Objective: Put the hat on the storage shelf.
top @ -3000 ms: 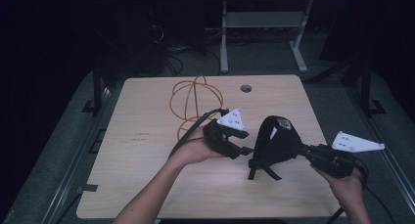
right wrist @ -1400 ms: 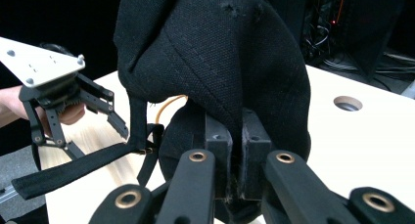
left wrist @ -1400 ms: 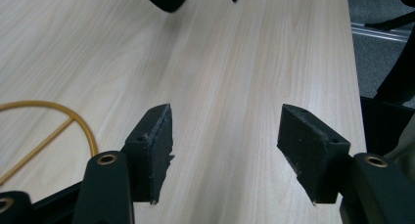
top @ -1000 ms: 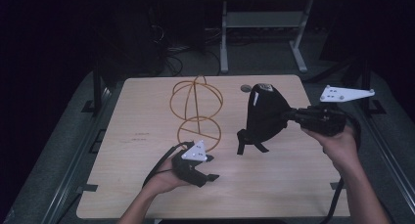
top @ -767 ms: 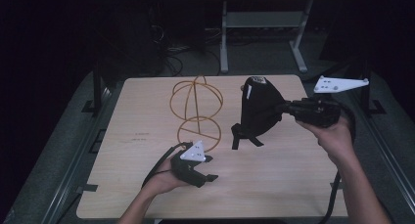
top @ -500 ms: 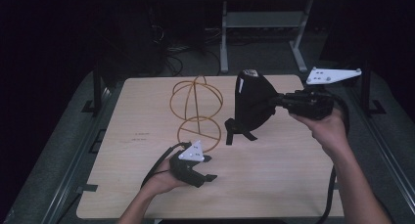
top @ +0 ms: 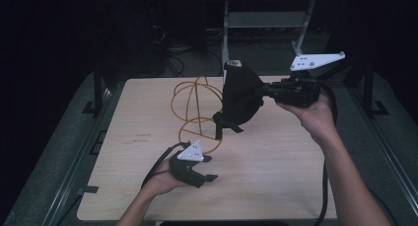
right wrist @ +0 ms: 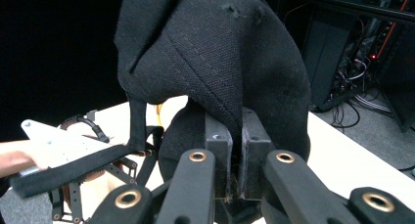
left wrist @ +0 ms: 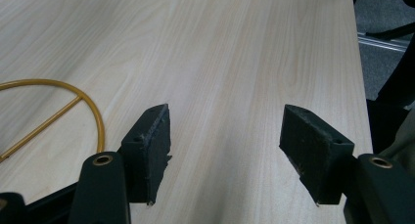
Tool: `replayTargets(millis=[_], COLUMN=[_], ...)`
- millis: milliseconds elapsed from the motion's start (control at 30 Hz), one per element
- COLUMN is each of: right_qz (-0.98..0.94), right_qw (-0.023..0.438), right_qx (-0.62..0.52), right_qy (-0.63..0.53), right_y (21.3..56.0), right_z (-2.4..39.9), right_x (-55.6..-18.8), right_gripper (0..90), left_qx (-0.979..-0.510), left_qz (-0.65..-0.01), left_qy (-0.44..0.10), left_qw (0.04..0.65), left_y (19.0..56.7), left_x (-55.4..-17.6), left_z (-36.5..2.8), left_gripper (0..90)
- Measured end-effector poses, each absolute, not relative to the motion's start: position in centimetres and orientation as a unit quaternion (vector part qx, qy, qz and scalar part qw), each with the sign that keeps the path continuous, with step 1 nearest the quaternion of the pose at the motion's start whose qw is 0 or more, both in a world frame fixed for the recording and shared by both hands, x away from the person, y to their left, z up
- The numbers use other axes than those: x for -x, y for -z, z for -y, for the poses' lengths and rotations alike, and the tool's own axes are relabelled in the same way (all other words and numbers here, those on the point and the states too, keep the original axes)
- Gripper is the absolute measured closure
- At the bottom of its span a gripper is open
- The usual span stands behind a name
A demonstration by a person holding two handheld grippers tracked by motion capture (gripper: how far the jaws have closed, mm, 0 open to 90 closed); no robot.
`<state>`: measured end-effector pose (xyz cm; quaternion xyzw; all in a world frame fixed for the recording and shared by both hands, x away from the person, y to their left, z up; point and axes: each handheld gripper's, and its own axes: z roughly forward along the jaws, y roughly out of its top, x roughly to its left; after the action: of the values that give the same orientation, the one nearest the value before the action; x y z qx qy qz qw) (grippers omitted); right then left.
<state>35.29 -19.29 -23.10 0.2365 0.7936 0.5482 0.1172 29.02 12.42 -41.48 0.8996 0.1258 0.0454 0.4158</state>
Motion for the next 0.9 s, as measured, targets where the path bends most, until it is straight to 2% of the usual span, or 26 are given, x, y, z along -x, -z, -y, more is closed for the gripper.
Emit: replayTargets(millis=[767,900], right_qz=[-0.833,-0.839], right_qw=[0.113,0.104], right_qx=[-0.187,-0.178], right_qy=[-0.508,-0.504], right_y=[19.1,18.9], right_z=[12.6,11.2], right_x=[-38.9,-39.6], right_gripper=[85.5,85.5], left_qx=[-0.898,-0.888], left_qz=[-0.123,-0.131], left_qy=[-0.046,-0.037], left_qw=[0.42,0.44], left_y=[41.1,40.9], left_x=[-29.2,-29.5], left_z=[-12.6,-13.1], left_gripper=[35.6,35.6])
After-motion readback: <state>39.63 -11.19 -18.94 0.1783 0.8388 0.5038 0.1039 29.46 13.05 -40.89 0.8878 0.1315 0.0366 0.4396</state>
